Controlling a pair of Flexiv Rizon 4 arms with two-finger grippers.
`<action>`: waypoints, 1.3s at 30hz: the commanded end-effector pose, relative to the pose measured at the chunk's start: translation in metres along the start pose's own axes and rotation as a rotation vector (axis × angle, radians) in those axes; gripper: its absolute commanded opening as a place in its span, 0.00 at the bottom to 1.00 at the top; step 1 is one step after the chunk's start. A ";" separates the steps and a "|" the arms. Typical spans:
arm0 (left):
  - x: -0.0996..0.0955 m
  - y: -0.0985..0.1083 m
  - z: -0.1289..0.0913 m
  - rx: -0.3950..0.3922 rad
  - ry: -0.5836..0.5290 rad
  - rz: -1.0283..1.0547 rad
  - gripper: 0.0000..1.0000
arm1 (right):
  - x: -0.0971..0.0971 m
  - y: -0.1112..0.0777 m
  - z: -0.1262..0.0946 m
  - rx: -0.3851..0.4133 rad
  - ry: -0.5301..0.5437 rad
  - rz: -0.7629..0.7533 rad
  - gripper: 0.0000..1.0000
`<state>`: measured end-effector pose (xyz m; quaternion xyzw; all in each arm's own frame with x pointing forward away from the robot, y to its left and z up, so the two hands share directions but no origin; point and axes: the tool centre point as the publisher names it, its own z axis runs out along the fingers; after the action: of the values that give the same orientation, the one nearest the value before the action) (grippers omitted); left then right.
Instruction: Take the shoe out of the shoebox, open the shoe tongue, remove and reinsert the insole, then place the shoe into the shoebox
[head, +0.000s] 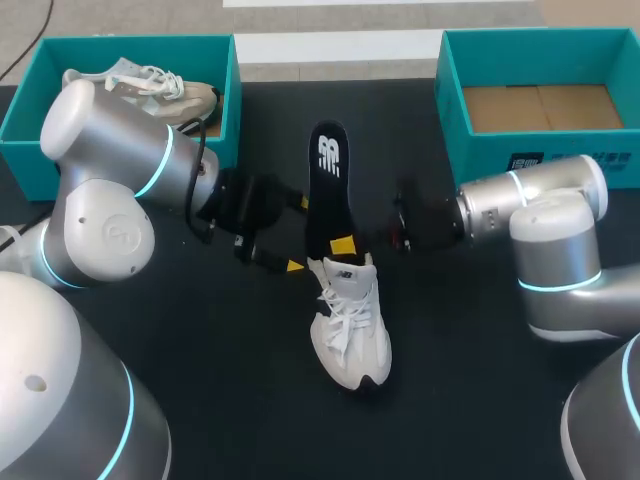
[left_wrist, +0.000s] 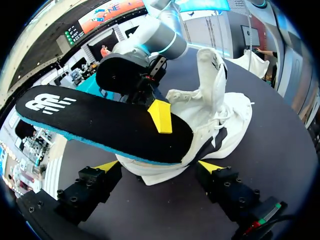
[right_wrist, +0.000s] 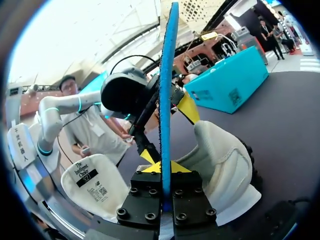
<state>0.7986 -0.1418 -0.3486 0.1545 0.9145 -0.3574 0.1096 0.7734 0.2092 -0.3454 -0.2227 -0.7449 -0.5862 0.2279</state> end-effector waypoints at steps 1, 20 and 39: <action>0.000 -0.001 0.001 -0.003 0.000 0.000 1.00 | 0.003 -0.011 0.006 0.005 -0.007 0.021 0.00; 0.000 -0.001 0.001 -0.003 0.000 0.000 1.00 | -0.001 -0.002 -0.001 0.018 -0.034 0.024 0.09; 0.000 -0.001 0.001 -0.003 0.000 0.000 1.00 | -0.001 0.006 0.001 0.003 -0.045 -0.008 0.29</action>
<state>0.7986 -0.1418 -0.3486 0.1545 0.9145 -0.3574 0.1095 0.7753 0.2106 -0.3448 -0.2319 -0.7484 -0.5851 0.2091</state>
